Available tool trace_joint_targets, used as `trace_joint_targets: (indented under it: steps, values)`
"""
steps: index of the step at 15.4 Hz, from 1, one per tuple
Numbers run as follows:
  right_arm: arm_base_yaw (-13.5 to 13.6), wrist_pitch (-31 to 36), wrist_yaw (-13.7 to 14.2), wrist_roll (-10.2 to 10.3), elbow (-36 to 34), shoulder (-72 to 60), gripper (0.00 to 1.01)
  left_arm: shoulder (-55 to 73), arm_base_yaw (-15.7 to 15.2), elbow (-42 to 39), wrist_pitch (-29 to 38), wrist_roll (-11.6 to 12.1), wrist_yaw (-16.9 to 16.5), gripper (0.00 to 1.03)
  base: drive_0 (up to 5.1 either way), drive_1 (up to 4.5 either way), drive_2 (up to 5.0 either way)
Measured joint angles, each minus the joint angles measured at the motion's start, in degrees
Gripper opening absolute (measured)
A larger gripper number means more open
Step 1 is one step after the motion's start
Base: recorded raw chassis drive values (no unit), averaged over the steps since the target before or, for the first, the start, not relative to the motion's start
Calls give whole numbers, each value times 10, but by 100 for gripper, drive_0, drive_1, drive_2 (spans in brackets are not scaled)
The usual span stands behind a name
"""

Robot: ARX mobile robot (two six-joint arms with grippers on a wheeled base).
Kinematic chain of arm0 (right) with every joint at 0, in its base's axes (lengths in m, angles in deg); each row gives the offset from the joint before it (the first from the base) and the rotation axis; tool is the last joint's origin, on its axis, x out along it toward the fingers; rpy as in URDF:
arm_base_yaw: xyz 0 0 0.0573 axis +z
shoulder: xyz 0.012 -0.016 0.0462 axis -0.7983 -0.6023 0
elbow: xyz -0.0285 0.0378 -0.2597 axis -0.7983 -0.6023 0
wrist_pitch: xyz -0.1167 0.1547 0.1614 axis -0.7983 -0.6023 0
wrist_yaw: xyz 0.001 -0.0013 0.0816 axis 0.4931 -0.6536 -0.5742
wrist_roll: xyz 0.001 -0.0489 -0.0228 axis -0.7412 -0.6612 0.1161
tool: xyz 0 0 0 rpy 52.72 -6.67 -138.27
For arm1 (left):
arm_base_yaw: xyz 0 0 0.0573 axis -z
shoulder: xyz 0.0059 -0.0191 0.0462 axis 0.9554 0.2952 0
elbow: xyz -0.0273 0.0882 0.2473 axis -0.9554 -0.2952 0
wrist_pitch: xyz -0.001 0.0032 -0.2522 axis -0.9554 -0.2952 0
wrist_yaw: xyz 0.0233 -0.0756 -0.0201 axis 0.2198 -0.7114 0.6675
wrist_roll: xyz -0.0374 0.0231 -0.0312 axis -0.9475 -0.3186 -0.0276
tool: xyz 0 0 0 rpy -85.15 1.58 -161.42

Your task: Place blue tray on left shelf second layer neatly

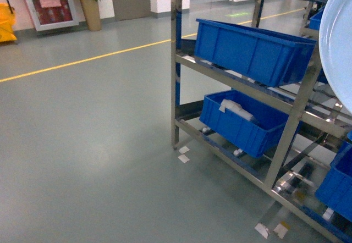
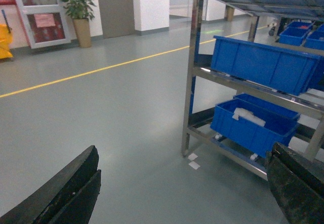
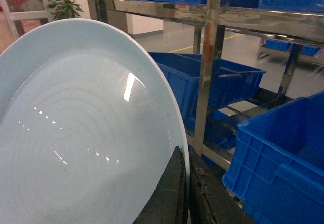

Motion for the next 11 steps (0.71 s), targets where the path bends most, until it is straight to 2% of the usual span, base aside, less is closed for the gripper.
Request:
trace_joint_targets:
  steps: [11]
  values:
    - [0, 0, 0, 0, 0, 0, 2, 0, 0, 0, 0, 0, 0, 98, -155, -155, -155]
